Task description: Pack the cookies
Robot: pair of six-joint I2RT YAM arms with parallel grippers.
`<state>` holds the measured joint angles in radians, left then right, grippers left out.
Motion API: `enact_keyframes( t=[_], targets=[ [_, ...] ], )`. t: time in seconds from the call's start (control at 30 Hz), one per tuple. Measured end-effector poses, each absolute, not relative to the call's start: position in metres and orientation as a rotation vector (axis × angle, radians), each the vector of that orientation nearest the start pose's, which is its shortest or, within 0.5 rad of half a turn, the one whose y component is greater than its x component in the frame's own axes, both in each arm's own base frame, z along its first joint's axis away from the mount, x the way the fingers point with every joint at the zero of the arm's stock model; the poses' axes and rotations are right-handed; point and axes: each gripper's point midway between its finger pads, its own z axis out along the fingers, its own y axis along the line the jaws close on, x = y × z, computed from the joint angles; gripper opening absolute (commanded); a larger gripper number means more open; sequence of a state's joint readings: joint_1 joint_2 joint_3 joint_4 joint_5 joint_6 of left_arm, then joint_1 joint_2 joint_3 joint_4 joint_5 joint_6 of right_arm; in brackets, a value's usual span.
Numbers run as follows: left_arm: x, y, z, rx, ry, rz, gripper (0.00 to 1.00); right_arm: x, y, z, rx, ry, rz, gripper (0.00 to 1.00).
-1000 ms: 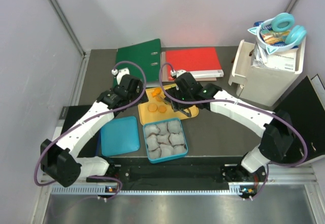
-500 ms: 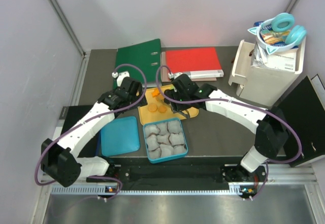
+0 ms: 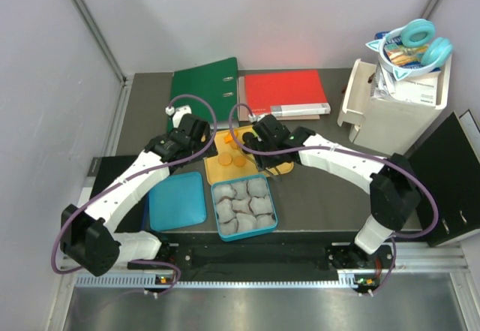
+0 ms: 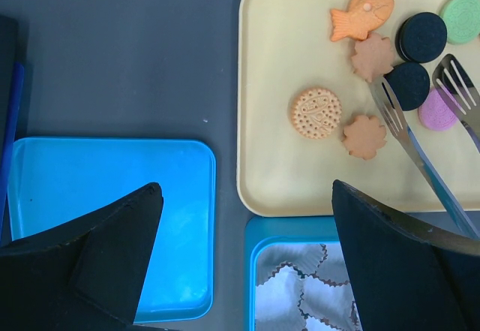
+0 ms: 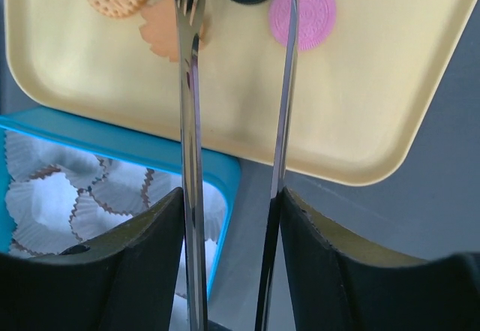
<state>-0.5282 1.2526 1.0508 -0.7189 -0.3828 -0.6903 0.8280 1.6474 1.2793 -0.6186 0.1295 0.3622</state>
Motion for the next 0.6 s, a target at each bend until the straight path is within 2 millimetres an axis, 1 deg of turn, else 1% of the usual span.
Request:
enact_keyframes(
  t=[0.13, 0.23, 0.37, 0.4, 0.6],
  targets=[
    [0.291, -0.123, 0.156, -0.349, 2.383, -0.077, 0.99, 0.271, 0.282, 0.107, -0.545, 2.530, 0.286, 0.48],
    [0.292, -0.123, 0.153, -0.348, 2.391, -0.070, 0.99, 0.272, 0.281, 0.105, -0.536, 2.536, 0.285, 0.42],
    [0.292, -0.123, 0.152, -0.347, 2.394, -0.066, 0.99, 0.272, 0.282, 0.104, -0.535, 2.539, 0.290, 0.38],
    [0.292, -0.123, 0.152, -0.347, 2.394, -0.067, 0.99, 0.272, 0.282, 0.104, -0.534, 2.540, 0.290, 0.29],
    [0.292, -0.123, 0.152, -0.347, 2.394, -0.066, 0.99, 0.272, 0.282, 0.102, -0.533, 2.549, 0.292, 0.29]
  ],
)
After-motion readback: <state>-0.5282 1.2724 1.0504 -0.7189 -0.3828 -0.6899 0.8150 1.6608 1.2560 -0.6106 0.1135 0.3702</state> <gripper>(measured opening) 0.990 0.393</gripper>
